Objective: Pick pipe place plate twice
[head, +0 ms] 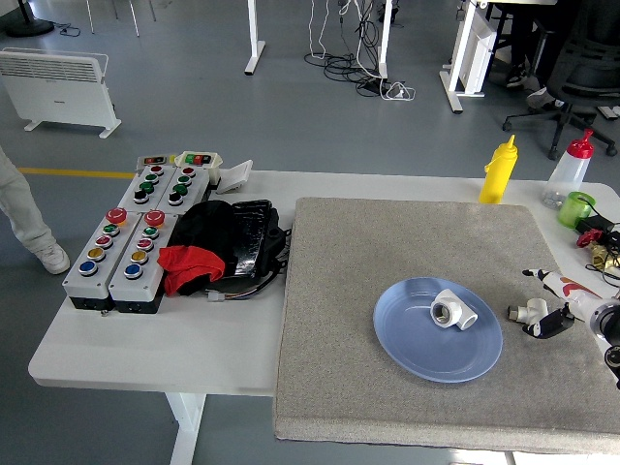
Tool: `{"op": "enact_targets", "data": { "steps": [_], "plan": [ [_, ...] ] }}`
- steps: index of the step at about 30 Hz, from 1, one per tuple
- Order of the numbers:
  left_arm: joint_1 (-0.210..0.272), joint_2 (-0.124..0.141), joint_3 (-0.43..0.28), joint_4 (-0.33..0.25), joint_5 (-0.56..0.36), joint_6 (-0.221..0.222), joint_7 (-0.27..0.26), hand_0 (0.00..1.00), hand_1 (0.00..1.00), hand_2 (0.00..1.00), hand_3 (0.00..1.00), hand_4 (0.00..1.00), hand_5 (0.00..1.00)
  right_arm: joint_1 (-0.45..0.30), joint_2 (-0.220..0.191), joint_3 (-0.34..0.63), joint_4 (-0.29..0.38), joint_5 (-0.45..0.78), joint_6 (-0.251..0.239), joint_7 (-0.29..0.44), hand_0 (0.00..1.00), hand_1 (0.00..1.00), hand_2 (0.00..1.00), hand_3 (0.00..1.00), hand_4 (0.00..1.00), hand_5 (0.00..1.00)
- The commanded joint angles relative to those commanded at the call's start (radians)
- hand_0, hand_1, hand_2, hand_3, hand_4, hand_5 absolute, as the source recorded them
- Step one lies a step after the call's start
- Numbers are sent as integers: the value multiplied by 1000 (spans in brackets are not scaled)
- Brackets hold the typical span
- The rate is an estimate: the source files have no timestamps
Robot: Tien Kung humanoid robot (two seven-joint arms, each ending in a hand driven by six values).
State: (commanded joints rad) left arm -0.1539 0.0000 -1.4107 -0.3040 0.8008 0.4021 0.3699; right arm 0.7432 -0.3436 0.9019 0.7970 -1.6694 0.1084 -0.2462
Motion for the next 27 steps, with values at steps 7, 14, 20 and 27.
{"op": "enact_targets", "data": {
  "steps": [7,14,20,27],
  "plan": [
    [2,0,2,0,-3,1,-1,724,685,681,732,386,998,5,6,-27,-36,11,-32,-30,778,789,895,857,753,193],
    [7,0,-4,-2,4,4,3,724,685,682,732,385,998,7,2,-65,-41,-2,-37,21,660,703,723,771,668,175],
    [12,0,-5,-3,7,6,6,724,685,682,732,384,998,8,-10,-123,-38,-9,-75,65,537,633,640,737,625,152],
    [21,0,-7,-4,13,9,12,724,686,682,733,380,998,0,-15,-136,-38,-12,-108,77,347,479,532,640,484,72]
  ]
}}
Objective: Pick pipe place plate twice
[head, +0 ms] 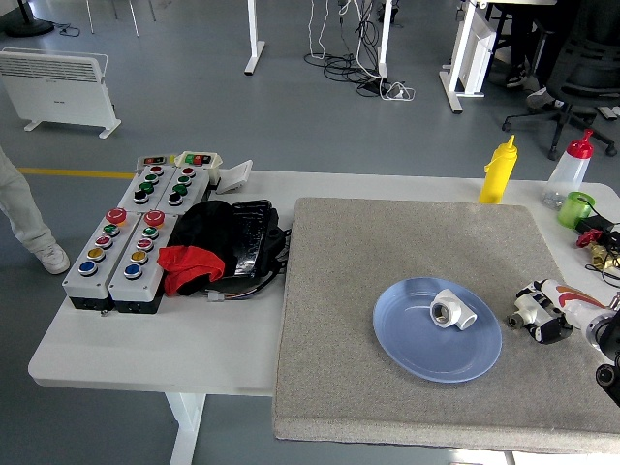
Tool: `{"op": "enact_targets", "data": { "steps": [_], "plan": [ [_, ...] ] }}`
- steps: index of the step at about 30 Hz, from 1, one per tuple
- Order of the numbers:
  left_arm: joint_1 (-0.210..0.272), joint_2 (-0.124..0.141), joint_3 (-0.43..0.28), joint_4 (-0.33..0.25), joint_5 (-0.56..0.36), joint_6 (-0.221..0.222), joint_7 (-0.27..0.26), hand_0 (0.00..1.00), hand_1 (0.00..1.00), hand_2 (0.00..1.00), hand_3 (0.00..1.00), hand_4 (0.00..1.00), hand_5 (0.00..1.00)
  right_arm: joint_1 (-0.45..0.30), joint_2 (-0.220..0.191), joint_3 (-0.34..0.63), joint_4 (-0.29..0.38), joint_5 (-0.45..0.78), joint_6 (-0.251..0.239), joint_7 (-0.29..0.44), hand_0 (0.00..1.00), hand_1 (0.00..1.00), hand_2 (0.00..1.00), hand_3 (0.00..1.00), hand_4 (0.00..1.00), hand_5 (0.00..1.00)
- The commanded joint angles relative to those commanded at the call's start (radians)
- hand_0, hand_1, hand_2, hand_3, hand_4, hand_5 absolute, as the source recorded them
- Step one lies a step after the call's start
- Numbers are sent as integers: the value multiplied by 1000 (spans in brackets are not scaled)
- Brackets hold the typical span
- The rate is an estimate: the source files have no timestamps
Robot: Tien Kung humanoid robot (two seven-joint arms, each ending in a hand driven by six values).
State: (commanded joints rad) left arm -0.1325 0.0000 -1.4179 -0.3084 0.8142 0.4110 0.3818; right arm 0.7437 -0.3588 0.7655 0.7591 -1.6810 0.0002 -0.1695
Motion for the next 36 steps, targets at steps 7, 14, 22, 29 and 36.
{"op": "enact_targets", "data": {
  "steps": [7,14,22,29,36],
  "plan": [
    [4,0,-4,0,5,0,2,724,686,682,733,380,998,-10,-14,35,18,-3,-35,20,342,472,530,625,465,64],
    [2,0,-1,2,1,-2,-1,724,686,682,733,379,998,-22,-44,97,85,-17,-59,24,343,472,531,620,455,59],
    [-3,0,2,4,-10,-4,-8,724,686,682,733,378,998,-46,-111,110,316,9,-56,-8,354,480,533,619,454,61],
    [-7,0,0,6,-12,-7,-16,724,686,682,732,377,998,-73,-162,68,544,63,-18,-54,381,503,542,619,453,61],
    [-12,0,0,8,-11,-10,-19,724,686,682,729,378,998,-89,-189,-10,678,77,18,-60,445,543,561,625,453,64]
  ]
}}
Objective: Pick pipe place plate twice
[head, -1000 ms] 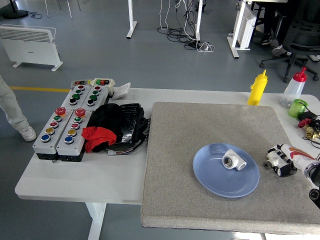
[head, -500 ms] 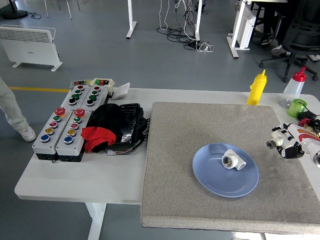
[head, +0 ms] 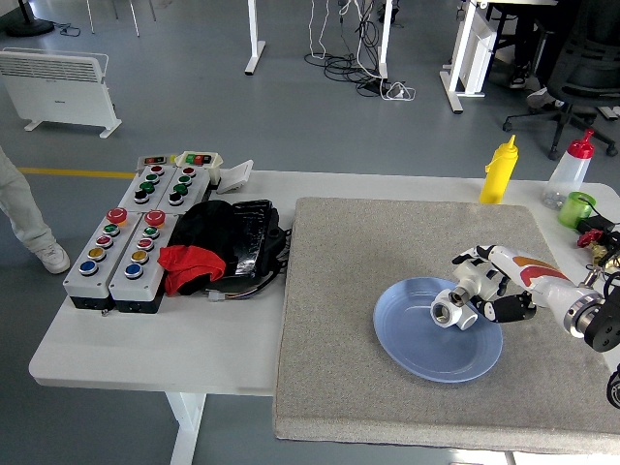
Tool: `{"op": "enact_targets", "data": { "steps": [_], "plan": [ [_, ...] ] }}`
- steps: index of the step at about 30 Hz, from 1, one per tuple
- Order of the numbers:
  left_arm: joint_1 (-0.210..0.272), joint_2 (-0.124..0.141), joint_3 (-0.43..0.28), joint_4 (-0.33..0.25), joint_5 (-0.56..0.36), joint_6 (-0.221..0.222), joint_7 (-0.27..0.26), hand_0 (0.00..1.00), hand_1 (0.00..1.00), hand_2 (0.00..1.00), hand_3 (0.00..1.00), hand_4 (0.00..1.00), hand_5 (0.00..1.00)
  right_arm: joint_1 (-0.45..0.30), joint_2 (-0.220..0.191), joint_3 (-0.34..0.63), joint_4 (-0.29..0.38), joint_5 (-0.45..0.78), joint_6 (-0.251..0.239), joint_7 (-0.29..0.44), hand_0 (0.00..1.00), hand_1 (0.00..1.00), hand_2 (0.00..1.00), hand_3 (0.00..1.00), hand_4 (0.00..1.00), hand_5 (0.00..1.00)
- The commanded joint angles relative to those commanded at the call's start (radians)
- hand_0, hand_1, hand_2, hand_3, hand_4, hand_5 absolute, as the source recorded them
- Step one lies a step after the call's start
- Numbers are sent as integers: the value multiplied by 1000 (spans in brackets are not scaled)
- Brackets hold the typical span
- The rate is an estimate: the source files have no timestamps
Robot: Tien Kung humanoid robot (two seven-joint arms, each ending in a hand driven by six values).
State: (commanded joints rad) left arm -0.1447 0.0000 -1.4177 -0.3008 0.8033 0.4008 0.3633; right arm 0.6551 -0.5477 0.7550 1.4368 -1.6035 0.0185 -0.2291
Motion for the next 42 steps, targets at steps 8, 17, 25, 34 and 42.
{"op": "enact_targets", "data": {
  "steps": [8,17,25,34,42],
  "plan": [
    [-3,0,-3,-1,10,-1,6,724,686,681,729,377,998,25,16,-82,-46,-36,43,38,745,746,870,776,551,165],
    [-5,0,-5,-1,13,-1,7,724,685,681,731,379,998,32,20,-119,-31,-66,75,41,801,783,933,810,599,205],
    [-4,0,-7,-2,16,-1,8,725,684,681,730,381,998,39,42,-120,-82,-123,77,69,952,898,998,998,751,170],
    [1,0,-10,-3,21,2,13,725,685,681,730,381,998,27,39,-97,-80,-127,82,63,970,904,998,998,766,171],
    [10,0,-17,-5,32,4,18,724,685,681,731,381,998,5,40,-30,-59,-115,50,73,976,906,998,998,768,175]
  ]
}}
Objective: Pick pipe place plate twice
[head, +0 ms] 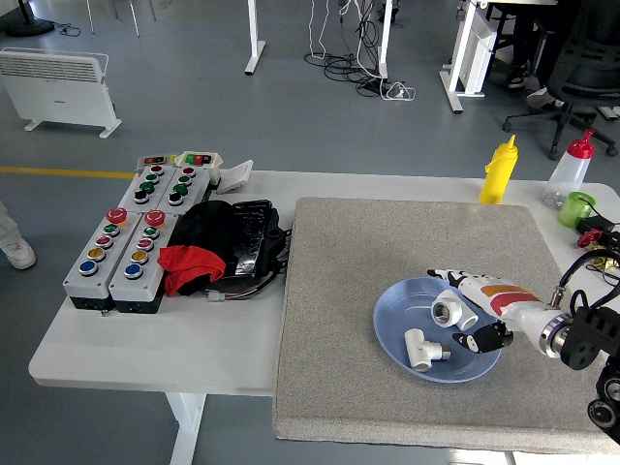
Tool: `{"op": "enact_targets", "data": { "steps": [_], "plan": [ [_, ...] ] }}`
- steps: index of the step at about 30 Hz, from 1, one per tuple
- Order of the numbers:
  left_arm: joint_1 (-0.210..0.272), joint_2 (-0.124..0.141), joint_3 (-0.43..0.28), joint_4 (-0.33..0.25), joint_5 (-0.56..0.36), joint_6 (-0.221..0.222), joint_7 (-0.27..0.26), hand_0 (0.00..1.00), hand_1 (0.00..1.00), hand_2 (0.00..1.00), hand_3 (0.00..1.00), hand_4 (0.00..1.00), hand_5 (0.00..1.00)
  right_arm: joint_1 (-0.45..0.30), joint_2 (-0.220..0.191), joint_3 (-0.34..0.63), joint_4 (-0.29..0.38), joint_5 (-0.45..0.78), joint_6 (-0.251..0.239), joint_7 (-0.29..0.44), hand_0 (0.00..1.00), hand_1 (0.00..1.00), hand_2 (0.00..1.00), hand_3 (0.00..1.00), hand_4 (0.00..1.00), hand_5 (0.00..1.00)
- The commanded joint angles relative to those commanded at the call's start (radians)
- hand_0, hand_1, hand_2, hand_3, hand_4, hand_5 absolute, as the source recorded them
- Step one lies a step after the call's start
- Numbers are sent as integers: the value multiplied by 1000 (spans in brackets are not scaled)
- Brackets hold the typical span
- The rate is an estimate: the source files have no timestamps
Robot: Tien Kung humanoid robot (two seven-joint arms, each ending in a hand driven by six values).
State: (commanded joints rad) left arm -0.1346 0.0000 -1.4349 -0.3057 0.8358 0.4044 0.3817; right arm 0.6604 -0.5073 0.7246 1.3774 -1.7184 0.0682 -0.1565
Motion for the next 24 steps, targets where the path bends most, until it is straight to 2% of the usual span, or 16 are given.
{"op": "enact_targets", "data": {
  "steps": [5,8,12,13,15,18,19,24],
  "plan": [
    [6,0,-3,-1,6,0,3,724,685,681,731,382,998,-21,5,56,7,8,-52,3,975,901,998,998,759,174],
    [7,0,-6,-1,11,0,4,724,685,681,733,381,998,-47,8,114,4,47,-99,29,952,886,998,998,735,193],
    [9,0,-10,0,15,-2,2,724,685,681,733,381,998,-104,14,235,-14,175,-194,95,952,886,998,998,735,193],
    [9,0,-11,1,17,-3,0,724,685,681,731,379,998,-126,15,278,-18,220,-231,122,912,851,998,984,684,217],
    [8,0,-13,2,17,-5,-2,724,685,681,731,379,998,-156,21,338,-21,305,-269,158,912,851,998,984,684,217],
    [7,0,-15,3,18,-7,-5,724,685,681,731,379,998,-197,35,415,-21,428,-277,201,912,851,998,984,684,217],
    [4,0,-16,4,19,-9,-6,724,685,683,732,378,998,-226,57,455,-19,474,-258,217,828,804,912,904,565,301],
    [-4,0,-20,5,22,-12,-9,724,685,683,732,378,998,-309,123,630,-19,682,-219,194,828,804,912,904,565,301]
  ]
}}
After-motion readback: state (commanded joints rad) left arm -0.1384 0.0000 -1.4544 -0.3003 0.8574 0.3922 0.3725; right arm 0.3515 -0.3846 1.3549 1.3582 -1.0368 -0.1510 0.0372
